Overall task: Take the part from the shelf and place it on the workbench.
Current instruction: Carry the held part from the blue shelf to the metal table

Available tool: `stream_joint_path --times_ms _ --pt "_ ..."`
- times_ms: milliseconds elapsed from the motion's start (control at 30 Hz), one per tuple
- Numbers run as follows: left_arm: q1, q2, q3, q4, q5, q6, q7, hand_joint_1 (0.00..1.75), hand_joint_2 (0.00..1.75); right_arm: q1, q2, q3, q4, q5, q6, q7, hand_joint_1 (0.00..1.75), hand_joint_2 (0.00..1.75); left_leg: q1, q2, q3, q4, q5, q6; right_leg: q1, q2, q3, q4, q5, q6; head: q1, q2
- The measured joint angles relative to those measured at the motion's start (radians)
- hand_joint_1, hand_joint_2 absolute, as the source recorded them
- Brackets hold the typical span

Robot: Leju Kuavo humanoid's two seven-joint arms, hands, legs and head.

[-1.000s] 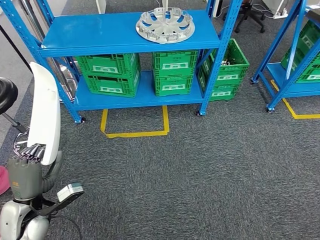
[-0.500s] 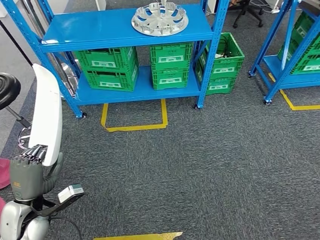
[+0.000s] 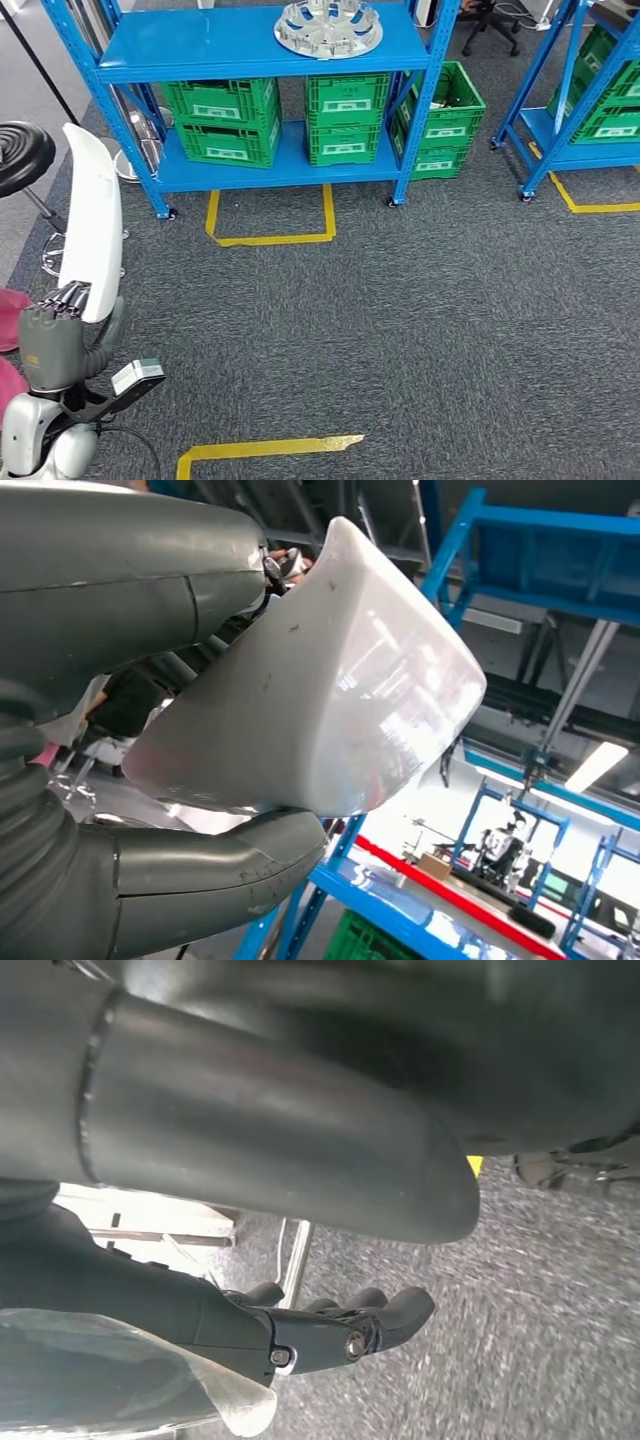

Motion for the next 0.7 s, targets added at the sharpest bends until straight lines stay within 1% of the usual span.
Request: stream_joint_path --times_ms 33,67,100,133,167,200,233,267,300,333,367,400,433,467,500,533,567,600,633,667,700 --pt "-0.001 0.001 -0.001 0.0 0.0 0.0 0.0 1.75 1.75 -0.001 0.0 0.0 0.0 0.0 0.0 -0.003 0.0 0.0 -0.002 0.0 -0.006 0.003 0.007 -0.003 0.002 -0.001 0.059 -0.083 -0.013 -0.007 -0.001 0.0" --pt "-0.003 0.002 -0.002 0.0 0.0 0.0 0.0 1.75 1.75 -0.003 0.0 0.0 -0.001 -0.001 0.0 -0.007 0.0 0.0 -0.003 0.0 -0.01 0.005 0.013 -0.007 0.004 -0.001 0.105 -0.155 -0.037 -0.012 -0.001 0.0" --pt "-0.006 0.003 -0.003 0.0 0.001 0.0 -0.001 1.75 1.75 -0.004 0.0 0.0 -0.001 -0.001 0.0 -0.009 0.0 0.0 -0.004 0.001 -0.012 0.006 0.02 -0.012 0.006 -0.001 0.133 -0.204 -0.06 -0.016 -0.001 0.0" --pt "-0.009 0.004 -0.004 0.001 0.002 0.0 -0.001 1.75 1.75 -0.004 0.0 -0.001 -0.001 -0.002 0.0 -0.011 0.0 0.0 -0.003 0.001 -0.014 0.006 0.027 -0.018 0.006 -0.001 0.14 -0.228 -0.069 -0.019 -0.001 0.0" --pt "-0.011 0.005 -0.006 0.001 0.003 0.0 -0.002 1.75 1.75 -0.003 0.0 -0.001 -0.001 -0.002 0.0 -0.012 0.0 0.0 -0.002 0.001 -0.017 0.009 0.029 -0.023 0.004 -0.001 0.136 -0.233 -0.067 -0.025 -0.001 0.0" --pt "-0.012 0.006 -0.007 0.001 0.003 0.0 -0.002 1.75 1.75 -0.002 0.0 -0.002 -0.001 -0.002 0.0 -0.012 0.0 0.0 -0.001 -0.001 -0.022 0.018 0.018 -0.029 0.003 -0.002 0.133 -0.233 -0.061 -0.033 -0.002 0.0" --pt "-0.012 0.007 -0.009 0.001 0.003 0.0 -0.002 1.75 1.75 -0.001 0.001 -0.003 -0.001 -0.003 0.0 -0.011 0.0 0.0 0.001 -0.002 -0.03 0.044 -0.008 -0.036 0.001 -0.004 0.13 -0.235 -0.054 -0.041 -0.004 0.0" --pt "-0.012 0.009 -0.01 0.001 0.004 0.0 -0.002 1.75 1.75 -0.001 0.001 -0.003 -0.001 -0.003 0.0 -0.011 0.0 0.0 0.004 -0.004 -0.044 0.09 -0.048 -0.042 0.0 -0.006 0.128 -0.236 -0.047 -0.047 -0.005 0.0" --pt "-0.012 0.01 -0.011 0.002 0.004 0.0 -0.002 1.75 1.75 0.0 0.001 -0.004 -0.001 -0.003 -0.001 -0.011 0.0 0.0 0.007 -0.004 -0.063 0.152 -0.093 -0.048 0.0 -0.006 0.125 -0.235 -0.042 -0.05 -0.007 0.0" --pt "-0.012 0.011 -0.013 0.003 0.004 0.0 -0.002 1.75 1.75 0.001 0.001 -0.004 -0.001 -0.003 0.0 -0.011 0.0 0.0 0.01 -0.005 -0.081 0.218 -0.129 -0.052 0.001 -0.007 0.121 -0.233 -0.036 -0.051 -0.008 0.0" --pt "-0.012 0.012 -0.014 0.004 0.004 0.0 -0.002 1.75 1.75 0.002 0.001 -0.004 -0.001 -0.003 0.0 -0.011 0.0 0.0 0.013 -0.005 -0.091 0.268 -0.148 -0.056 0.001 -0.006 0.115 -0.23 -0.032 -0.05 -0.008 0.0" --pt "-0.012 0.012 -0.016 0.006 0.004 0.0 -0.002 1.75 1.75 0.003 0.001 -0.004 -0.001 -0.003 0.0 -0.012 0.0 0.0 0.015 -0.004 -0.087 0.285 -0.145 -0.058 0.001 -0.006 0.108 -0.226 -0.029 -0.049 -0.008 0.0" --pt "-0.012 0.013 -0.017 0.007 0.004 0.0 -0.002 1.75 1.75 0.004 0.001 -0.005 -0.001 -0.003 0.0 -0.011 0.0 0.0 0.018 -0.004 -0.066 0.263 -0.123 -0.059 0.001 -0.006 0.103 -0.221 -0.028 -0.048 -0.008 0.0" --pt "-0.013 0.013 -0.018 0.007 0.005 0.0 -0.002 1.75 1.75 0.004 0.001 -0.005 -0.001 -0.002 0.001 -0.011 0.0 0.0 0.019 -0.004 -0.031 0.208 -0.091 -0.058 0.001 -0.006 0.099 -0.216 -0.028 -0.046 -0.008 0.0" --pt "-0.014 0.014 -0.019 0.008 0.006 0.0 -0.002 1.75 1.75 0.004 0.001 -0.005 -0.001 0.0 0.003 -0.01 0.0 0.0 0.02 -0.005 0.007 0.144 -0.068 -0.055 0.001 -0.005 0.095 -0.211 -0.029 -0.044 -0.008 0.0" --pt "-0.015 0.015 -0.021 0.008 0.007 0.0 -0.002 1.75 1.75 0.002 0.002 -0.005 -0.001 0.003 0.005 -0.009 0.0 0.0 0.019 -0.005 0.037 0.088 -0.052 -0.051 0.002 -0.005 0.091 -0.207 -0.029 -0.04 -0.007 0.0" --pt "-0.017 0.017 -0.022 0.009 0.008 0.0 -0.001 1.75 1.75 0.001 0.002 -0.005 -0.001 0.005 0.007 -0.008 0.0 0.0 0.017 -0.005 0.054 0.052 -0.046 -0.047 0.003 -0.004 0.087 -0.204 -0.029 -0.035 -0.007 0.0" --pt "-0.019 0.018 -0.023 0.01 0.011 0.0 0.0 1.75 1.75 0.001 0.003 -0.005 -0.001 0.008 0.007 -0.007 0.0 0.0 0.014 -0.006 0.06 0.037 -0.051 -0.042 0.004 -0.004 0.082 -0.202 -0.027 -0.03 -0.007 0.0" --pt "-0.022 0.02 -0.024 0.01 0.014 0.0 0.001 1.75 1.75 0.0 0.003 -0.005 -0.001 0.01 0.008 -0.007 0.0 0.0 0.012 -0.006 0.058 0.03 -0.052 -0.036 0.004 -0.005 0.078 -0.201 -0.024 -0.024 -0.007 0.0" --pt "-0.024 0.021 -0.024 0.01 0.017 0.0 0.002 1.75 1.75 0.0 0.003 -0.005 -0.001 0.012 0.008 -0.007 0.0 0.0 0.014 -0.005 0.057 0.023 -0.052 -0.029 0.004 -0.005 0.073 -0.2 -0.025 -0.018 -0.007 0.0" --pt "-0.027 0.022 -0.025 0.011 0.021 0.0 0.003 1.75 1.75 0.0 0.003 -0.005 -0.001 0.014 0.009 -0.007 0.0 0.0 0.016 -0.004 0.056 0.016 -0.051 -0.022 0.004 -0.004 0.066 -0.192 -0.032 -0.013 -0.007 0.0"
